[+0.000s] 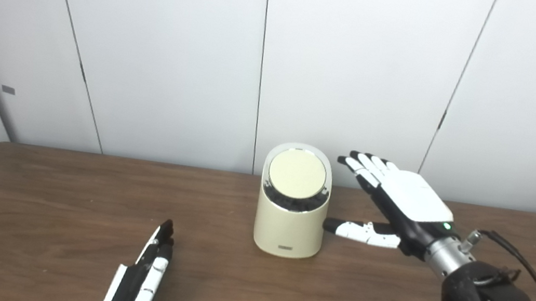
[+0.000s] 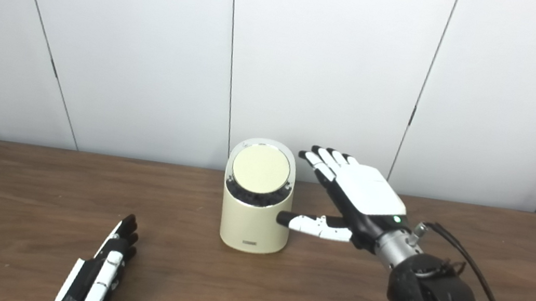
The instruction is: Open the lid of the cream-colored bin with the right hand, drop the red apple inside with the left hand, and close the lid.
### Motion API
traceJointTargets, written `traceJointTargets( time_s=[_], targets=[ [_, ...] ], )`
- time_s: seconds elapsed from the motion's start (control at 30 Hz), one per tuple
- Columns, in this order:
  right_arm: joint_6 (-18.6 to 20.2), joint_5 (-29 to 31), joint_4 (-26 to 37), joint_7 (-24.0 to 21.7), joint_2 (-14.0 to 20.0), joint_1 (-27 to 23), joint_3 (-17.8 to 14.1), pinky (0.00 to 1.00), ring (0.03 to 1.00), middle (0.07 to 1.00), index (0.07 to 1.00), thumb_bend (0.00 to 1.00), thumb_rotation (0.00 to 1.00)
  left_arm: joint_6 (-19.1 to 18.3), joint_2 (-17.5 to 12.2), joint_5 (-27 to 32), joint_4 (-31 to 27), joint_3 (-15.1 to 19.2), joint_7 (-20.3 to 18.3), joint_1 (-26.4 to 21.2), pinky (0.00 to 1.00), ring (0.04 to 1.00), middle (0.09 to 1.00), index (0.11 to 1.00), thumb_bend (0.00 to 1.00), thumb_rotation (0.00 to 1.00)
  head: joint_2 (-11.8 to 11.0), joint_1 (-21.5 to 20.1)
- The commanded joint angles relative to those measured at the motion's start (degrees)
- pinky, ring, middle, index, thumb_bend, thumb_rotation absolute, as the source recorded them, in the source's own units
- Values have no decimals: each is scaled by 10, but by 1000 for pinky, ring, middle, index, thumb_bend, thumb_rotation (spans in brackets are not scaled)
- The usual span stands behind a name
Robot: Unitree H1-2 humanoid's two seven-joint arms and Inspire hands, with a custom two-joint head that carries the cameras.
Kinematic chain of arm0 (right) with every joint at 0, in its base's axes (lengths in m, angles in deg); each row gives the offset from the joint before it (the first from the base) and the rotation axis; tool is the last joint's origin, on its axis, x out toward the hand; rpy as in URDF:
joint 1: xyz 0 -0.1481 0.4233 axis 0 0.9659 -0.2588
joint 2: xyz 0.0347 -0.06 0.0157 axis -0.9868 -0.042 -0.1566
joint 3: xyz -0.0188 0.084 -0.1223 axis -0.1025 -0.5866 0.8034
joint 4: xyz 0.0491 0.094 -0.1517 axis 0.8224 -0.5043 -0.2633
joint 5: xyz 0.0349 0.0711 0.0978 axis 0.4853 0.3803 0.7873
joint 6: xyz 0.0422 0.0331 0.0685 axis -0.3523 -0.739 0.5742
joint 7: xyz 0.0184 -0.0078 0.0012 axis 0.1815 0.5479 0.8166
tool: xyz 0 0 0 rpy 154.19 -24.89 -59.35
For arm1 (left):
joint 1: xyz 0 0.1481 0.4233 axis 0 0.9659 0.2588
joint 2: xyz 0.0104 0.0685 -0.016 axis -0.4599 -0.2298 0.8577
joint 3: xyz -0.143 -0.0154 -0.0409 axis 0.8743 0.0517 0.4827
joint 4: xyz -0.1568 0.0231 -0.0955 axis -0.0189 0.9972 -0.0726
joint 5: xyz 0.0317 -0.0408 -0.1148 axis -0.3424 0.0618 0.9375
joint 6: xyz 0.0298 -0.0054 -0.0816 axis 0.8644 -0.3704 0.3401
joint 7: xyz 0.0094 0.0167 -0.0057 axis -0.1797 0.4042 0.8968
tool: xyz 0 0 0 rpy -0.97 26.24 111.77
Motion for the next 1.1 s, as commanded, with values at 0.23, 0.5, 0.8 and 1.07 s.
traceJointTargets(
  time_s=[0.23, 0.5, 0.8, 1.07],
  targets=[
    [13, 220, -7, 40, -11, 65, -108, 964, 1000, 1000, 995, 559, 1000, 23, 5, 3, 0, 18, 8, -10, 1000, 1000, 1000, 1000, 545, 865, 5, -4],
    [34, 379, -30, 66, -53, 108, -145, 998, 1000, 1000, 1000, 618, 1000, 2, -2, 22, -29, 26, -2, -12, 1000, 1000, 1000, 1000, 578, 910, 12, -11],
    [50, 457, -17, 104, -94, 154, -150, 1000, 1000, 1000, 1000, 601, 1000, -49, -24, 22, -93, 32, -8, 11, 1000, 1000, 1000, 1000, 544, 954, 26, -20],
    [-12, 479, -35, 127, -109, 201, -138, 1000, 1000, 1000, 1000, 638, 1000, -44, -18, 35, -109, 47, 0, 42, 1000, 995, 999, 1000, 500, 967, 41, -9]
  ],
)
